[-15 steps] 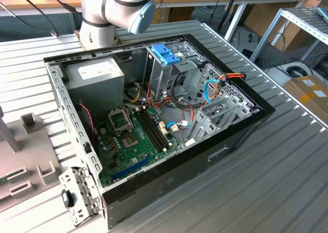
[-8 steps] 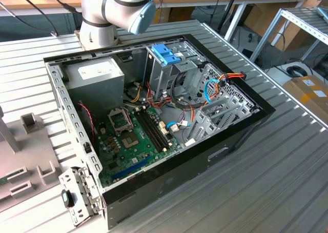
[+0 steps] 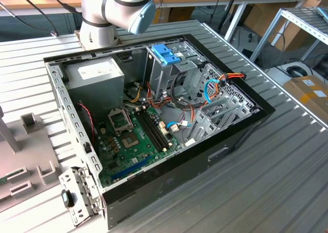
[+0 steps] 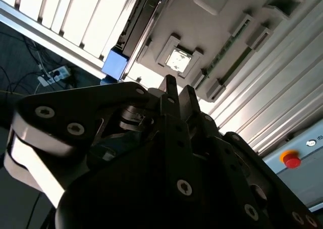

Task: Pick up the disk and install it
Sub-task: 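Pick up the disk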

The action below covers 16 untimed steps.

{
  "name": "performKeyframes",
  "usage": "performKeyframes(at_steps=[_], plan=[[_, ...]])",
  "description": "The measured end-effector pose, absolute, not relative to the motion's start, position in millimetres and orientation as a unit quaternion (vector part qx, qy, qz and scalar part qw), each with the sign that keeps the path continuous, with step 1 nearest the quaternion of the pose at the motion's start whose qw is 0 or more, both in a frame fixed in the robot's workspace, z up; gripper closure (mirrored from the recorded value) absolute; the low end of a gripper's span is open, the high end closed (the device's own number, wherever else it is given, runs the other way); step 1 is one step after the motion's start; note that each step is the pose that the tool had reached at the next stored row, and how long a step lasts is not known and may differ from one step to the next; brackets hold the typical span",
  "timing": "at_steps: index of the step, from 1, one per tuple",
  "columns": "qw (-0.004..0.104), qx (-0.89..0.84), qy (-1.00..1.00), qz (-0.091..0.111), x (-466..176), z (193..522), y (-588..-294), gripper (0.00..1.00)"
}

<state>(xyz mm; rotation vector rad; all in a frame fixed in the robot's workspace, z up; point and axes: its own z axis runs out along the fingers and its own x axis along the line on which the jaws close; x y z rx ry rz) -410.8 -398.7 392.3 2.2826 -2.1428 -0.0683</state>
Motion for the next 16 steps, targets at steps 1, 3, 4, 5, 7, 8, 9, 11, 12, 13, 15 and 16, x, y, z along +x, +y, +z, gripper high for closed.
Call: performKeyframes(at_steps=[1, 3, 4, 5, 7, 8, 9, 11, 12, 13, 15, 16], plan=[[0.005, 0.731, -0.682, -0.022, -410.9, 392.3, -398.7, 0.76], [0.005, 0.735, -0.678, -0.022, -410.9, 392.3, -398.7, 0.76], [0.005, 0.737, -0.676, -0.022, -410.8, 392.3, -398.7, 0.76], [0.005, 0.739, -0.674, -0.022, -410.8, 392.3, -398.7, 0.76], [0.005, 0.742, -0.670, -0.022, -410.8, 392.3, -398.8, 0.76], [0.006, 0.745, -0.667, -0.022, -410.8, 392.3, -398.8, 0.76], [0.006, 0.747, -0.664, -0.022, -410.8, 392.3, -398.7, 0.76], [0.006, 0.752, -0.659, -0.022, -410.9, 392.3, -398.7, 0.76], [0.006, 0.754, -0.656, -0.022, -410.8, 392.3, -398.7, 0.76], [0.006, 0.757, -0.653, -0.022, -410.8, 392.3, -398.7, 0.76], [0.006, 0.760, -0.650, -0.022, -410.8, 392.3, -398.7, 0.76], [0.006, 0.759, -0.650, -0.022, -410.8, 392.2, -398.7, 0.76]])
